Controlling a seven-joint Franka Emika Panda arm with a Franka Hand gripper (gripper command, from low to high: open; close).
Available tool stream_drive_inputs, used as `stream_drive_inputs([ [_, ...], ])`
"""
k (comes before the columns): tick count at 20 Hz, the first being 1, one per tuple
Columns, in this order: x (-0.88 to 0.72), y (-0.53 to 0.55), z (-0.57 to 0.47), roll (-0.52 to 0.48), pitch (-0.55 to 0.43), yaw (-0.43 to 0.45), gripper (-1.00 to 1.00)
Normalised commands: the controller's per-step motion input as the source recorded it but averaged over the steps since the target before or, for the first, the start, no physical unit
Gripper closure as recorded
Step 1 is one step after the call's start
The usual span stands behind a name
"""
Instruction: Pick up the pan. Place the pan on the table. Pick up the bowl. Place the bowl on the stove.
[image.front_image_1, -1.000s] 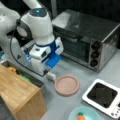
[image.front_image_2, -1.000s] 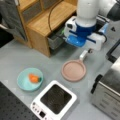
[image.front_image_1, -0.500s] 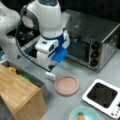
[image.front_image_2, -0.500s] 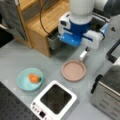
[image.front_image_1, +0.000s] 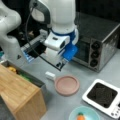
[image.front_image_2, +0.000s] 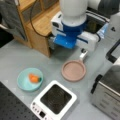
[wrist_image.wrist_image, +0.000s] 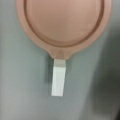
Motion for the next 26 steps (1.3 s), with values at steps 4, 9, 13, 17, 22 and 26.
stream_drive_inputs([
  [4,0.62,-0.07,0.31,0.113,0.388,-0.003,-1.0],
  [9,0.62,-0.19,0.21,0.119,0.343,0.028,-1.0],
  [13,0.62,-0.34,0.15,0.132,0.31,0.085,-1.0],
  [17,0.58,-0.39,0.13,0.13,0.295,0.101,-1.0],
  [22,0.49,-0.28,0.13,0.122,0.284,0.133,-1.0],
  [26,0.54,-0.42,0.07,0.119,0.258,0.187,-1.0],
])
